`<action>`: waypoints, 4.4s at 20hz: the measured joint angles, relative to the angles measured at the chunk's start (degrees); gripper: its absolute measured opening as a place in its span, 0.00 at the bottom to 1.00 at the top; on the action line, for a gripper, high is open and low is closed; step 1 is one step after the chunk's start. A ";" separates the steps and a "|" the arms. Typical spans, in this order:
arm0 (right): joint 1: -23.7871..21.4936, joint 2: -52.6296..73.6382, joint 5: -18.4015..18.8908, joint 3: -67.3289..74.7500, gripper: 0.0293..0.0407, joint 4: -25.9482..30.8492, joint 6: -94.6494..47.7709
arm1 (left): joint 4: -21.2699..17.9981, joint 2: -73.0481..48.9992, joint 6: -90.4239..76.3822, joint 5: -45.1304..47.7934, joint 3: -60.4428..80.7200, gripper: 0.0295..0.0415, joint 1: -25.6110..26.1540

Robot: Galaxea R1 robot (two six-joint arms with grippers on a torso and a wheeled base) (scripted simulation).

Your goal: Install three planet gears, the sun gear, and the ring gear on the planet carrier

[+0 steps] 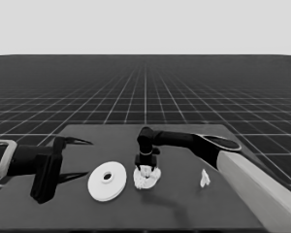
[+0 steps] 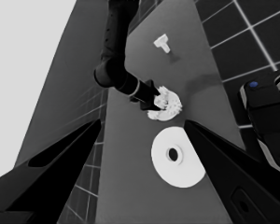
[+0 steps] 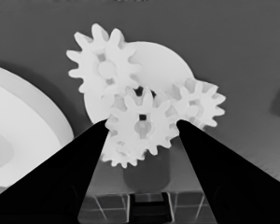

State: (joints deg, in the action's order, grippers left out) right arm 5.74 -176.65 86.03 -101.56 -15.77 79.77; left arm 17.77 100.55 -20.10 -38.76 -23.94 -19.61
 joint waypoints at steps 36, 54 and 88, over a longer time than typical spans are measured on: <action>0.41 0.08 -0.01 -0.07 0.14 -0.01 21.59 | 0.00 0.00 0.00 0.00 0.00 0.75 0.00; 0.41 0.08 -0.02 -0.07 0.14 -0.01 32.39 | 0.00 0.00 0.00 0.00 0.00 0.75 0.00; 0.39 0.07 -0.01 -0.07 0.14 -0.02 52.79 | 0.00 0.00 0.00 0.00 0.00 0.75 0.00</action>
State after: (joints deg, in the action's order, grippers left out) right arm 6.13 -176.57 86.01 -101.63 -15.78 132.55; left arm 17.77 100.55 -20.10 -38.76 -23.94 -19.61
